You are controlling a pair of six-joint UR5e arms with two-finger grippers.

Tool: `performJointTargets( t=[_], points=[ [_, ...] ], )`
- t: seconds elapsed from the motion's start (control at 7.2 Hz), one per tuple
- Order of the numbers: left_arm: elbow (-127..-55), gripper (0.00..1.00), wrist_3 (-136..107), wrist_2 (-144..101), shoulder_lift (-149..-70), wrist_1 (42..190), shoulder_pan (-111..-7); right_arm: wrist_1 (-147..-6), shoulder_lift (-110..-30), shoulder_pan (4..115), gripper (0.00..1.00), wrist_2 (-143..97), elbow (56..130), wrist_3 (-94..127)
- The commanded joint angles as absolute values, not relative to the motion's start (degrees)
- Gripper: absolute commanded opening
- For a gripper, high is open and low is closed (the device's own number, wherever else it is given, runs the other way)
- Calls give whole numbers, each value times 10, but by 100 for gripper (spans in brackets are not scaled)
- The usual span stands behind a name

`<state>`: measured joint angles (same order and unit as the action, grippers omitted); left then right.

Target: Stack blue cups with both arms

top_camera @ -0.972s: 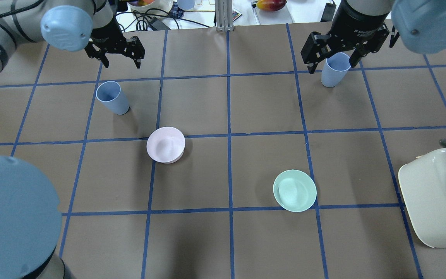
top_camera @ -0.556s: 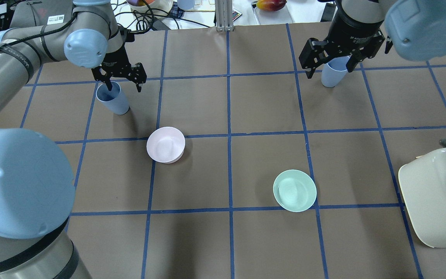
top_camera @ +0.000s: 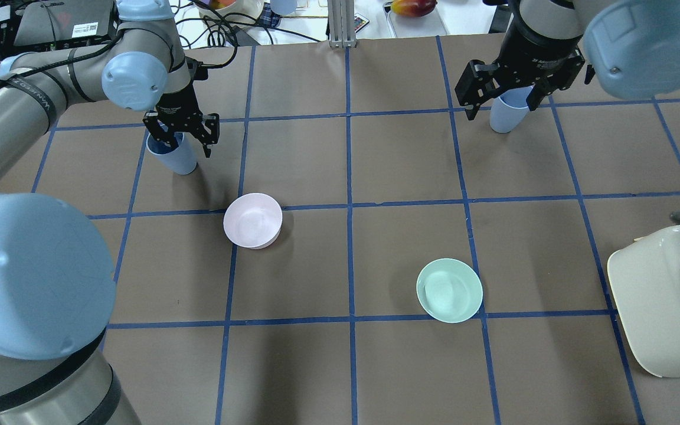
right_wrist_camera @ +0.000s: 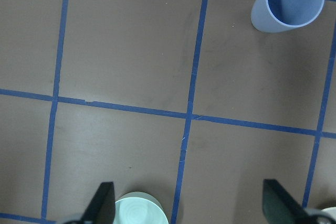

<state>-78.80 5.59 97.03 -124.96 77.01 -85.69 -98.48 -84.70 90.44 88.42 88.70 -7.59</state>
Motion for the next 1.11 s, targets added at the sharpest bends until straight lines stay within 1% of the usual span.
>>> performJointTargets(
  t=[0.0, 0.28, 0.56, 0.69, 0.97],
  points=[
    [-787, 0, 58, 971, -1238, 770, -857, -985, -846, 904, 100, 884, 888, -76],
    [-777, 0, 59, 973, -1227, 769, -863, -985, -846, 904, 100, 885, 888, -76],
    [-777, 0, 55, 969, -1198, 768, -902, -985, -846, 904, 100, 886, 889, -77],
    [-774, 0, 51, 970, -1187, 766, -937, -985, -845, 900, 100, 886, 889, -77],
    [-751, 0, 12, 969, -1202, 738, -1044, -984, -846, 900, 100, 886, 889, -77]
  ],
)
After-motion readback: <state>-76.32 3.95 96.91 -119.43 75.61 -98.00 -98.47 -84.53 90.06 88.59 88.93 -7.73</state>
